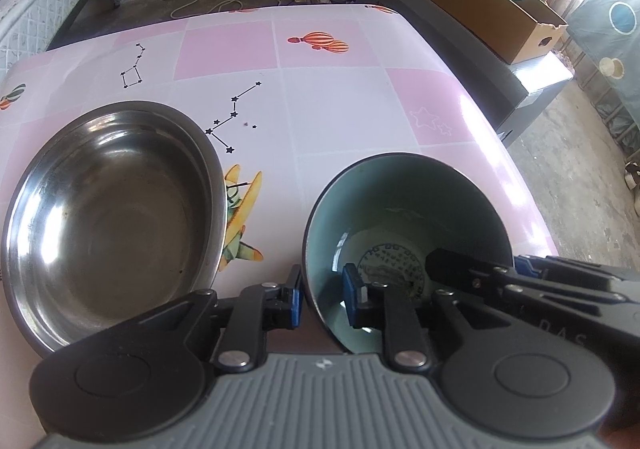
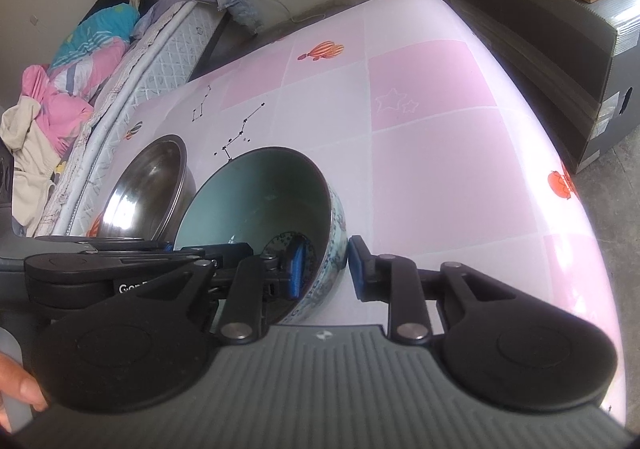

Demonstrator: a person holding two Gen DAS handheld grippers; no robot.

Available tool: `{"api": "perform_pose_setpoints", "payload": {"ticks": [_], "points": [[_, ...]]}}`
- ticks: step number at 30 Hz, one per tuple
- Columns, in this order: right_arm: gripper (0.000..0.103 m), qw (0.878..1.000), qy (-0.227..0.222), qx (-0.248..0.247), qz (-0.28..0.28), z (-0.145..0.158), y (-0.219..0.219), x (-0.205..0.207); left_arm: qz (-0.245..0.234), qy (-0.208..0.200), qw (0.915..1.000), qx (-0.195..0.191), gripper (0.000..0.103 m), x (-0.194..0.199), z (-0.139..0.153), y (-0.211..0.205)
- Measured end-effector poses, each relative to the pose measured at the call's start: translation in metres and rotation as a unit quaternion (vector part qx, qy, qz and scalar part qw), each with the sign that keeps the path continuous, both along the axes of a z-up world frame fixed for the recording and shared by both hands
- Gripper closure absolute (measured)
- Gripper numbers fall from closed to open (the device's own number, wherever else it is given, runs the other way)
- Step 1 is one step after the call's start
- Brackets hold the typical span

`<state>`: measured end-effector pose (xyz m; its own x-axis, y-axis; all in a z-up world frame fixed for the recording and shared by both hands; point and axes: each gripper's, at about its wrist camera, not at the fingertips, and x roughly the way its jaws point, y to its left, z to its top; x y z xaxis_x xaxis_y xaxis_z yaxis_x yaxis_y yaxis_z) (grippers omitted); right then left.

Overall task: Organize plates and bowls
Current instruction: 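Lift the teal bowl and carry it over the steel bowl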

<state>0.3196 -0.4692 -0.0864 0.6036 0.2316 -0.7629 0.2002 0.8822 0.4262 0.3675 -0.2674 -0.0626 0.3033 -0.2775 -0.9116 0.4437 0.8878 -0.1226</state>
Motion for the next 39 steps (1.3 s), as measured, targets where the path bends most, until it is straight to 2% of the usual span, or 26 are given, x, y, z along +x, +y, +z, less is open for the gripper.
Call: {"api": "perform_pose_setpoints", "payload": {"ticks": [11,26,39], "points": [[0.082,1.000,0.004,-0.026,0.000,-0.004,0.013,0.003,-0.011,-0.010,0.9999,0.005,0.081,-0.004,0.000,-0.003],[0.082,1.000,0.012,-0.024,-0.001,-0.002,0.012,0.006,-0.010,-0.003,0.9999,-0.005,0.079,-0.004,0.003,0.000],[0.082,1.000,0.006,-0.026,-0.002,0.007,0.010,0.003,-0.006,-0.012,0.9998,-0.013,0.079,-0.010,0.018,0.004]]}}
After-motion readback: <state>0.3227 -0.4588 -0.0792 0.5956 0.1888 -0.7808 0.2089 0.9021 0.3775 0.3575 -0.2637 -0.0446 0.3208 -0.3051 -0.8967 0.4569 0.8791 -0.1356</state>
